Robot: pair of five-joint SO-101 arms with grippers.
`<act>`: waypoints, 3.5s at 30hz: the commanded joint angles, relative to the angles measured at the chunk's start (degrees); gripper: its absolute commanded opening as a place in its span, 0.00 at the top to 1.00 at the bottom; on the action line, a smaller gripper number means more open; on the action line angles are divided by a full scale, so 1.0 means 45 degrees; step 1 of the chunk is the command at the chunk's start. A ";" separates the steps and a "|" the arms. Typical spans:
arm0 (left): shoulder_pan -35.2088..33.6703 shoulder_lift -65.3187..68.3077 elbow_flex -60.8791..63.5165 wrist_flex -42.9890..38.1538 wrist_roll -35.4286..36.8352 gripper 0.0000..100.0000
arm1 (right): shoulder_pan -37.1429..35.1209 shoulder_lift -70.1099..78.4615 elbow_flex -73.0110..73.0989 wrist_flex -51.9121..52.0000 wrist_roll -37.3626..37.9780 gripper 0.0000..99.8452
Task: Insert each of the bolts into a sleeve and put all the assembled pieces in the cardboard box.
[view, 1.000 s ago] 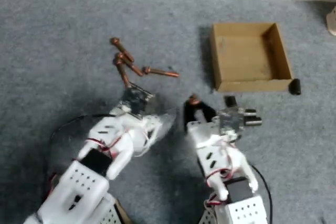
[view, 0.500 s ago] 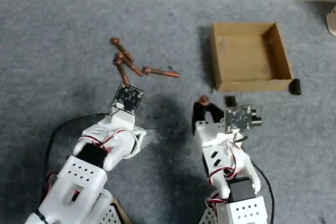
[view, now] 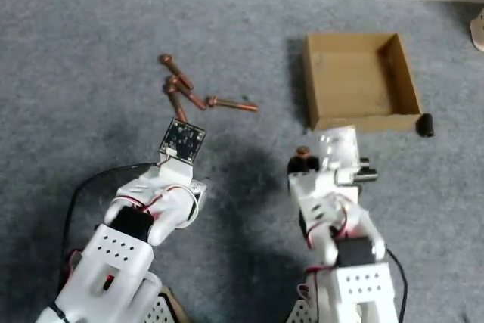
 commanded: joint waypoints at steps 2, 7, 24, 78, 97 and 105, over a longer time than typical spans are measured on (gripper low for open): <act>-0.0127 -0.0068 -0.0186 -0.0293 -0.0039 0.85 | 0.0791 0.3624 -0.3937 -0.0068 0.0215 1.00; -0.0127 -0.0068 -0.0186 -0.0293 -0.0059 0.85 | 0.1260 0.6808 -0.7297 -0.0068 0.0742 1.00; -0.0127 -0.0068 0.0088 -0.0332 -0.0117 0.85 | 0.2256 1.6635 -1.5873 -0.0205 0.2266 1.00; -0.0361 -0.0068 0.0518 -0.1289 -0.0117 0.85 | 0.7687 2.3219 -2.4957 0.4542 0.4063 0.86; -0.0361 -0.0068 0.0518 -0.1348 -0.0117 0.85 | 0.8918 2.4801 -2.4938 0.4444 0.4044 0.86; -0.0361 -0.0068 0.0518 -0.1348 -0.0098 0.85 | 0.9035 2.4860 -2.4821 0.4444 0.4044 0.86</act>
